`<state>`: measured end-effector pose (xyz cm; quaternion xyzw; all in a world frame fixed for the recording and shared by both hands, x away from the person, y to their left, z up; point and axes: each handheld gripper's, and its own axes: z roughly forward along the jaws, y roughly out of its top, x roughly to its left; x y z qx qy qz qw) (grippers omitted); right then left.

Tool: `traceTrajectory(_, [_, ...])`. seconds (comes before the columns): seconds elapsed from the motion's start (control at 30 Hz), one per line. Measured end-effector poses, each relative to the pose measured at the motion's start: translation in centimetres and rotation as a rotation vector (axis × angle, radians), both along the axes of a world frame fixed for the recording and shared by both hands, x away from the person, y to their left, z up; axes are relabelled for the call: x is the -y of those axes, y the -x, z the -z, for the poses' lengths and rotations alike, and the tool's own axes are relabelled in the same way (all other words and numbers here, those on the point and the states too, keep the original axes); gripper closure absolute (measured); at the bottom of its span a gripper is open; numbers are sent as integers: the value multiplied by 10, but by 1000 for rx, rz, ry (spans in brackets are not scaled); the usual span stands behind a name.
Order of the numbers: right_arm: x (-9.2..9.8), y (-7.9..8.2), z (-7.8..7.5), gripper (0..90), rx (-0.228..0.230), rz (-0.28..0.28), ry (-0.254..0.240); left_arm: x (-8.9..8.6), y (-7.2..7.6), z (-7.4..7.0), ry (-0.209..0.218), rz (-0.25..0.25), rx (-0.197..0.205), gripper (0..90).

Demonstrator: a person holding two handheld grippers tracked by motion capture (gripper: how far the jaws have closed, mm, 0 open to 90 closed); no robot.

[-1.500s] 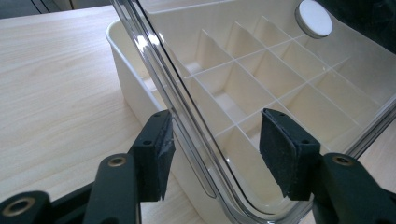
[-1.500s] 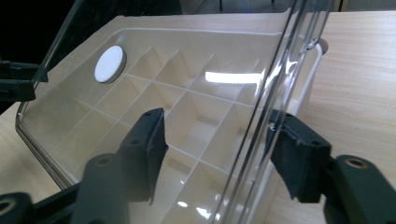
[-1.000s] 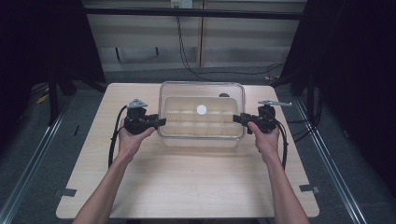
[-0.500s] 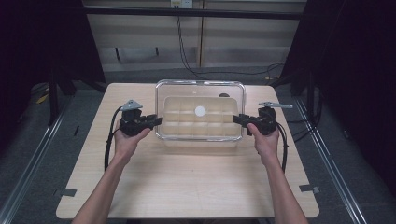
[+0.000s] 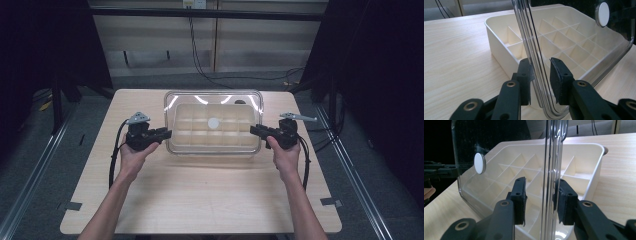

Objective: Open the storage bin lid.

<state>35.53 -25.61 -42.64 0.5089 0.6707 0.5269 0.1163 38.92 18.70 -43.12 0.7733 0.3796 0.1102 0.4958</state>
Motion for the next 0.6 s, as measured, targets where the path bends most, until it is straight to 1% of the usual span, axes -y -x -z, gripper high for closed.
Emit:
traceTrajectory(0.03, [0,0,0,641,-4,0,5,0,1,-1,-13,3,5,714])
traceTrajectory(0.13, [-1,3,-1,645,-2,1,5,-1,4,-4,-21,3,15,732])
traceTrajectory(0.17, [0,3,-1,647,3,-3,7,0,5,-4,-16,-2,16,735])
traceTrajectory(0.23, [-1,6,-3,652,6,-7,2,-2,6,-4,-24,3,20,738])
traceTrajectory(0.33, [-2,7,-3,653,10,-12,-1,-4,7,-3,-14,-1,19,743])
traceTrajectory(0.37, [-3,7,-3,653,14,-10,2,-5,7,-3,-25,4,20,743])
traceTrajectory(0.43, [-4,7,-4,652,15,-13,5,-7,9,-5,-17,1,20,743])
traceTrajectory(0.6, [-6,9,-5,652,22,-25,-8,-11,14,-11,11,5,35,743])
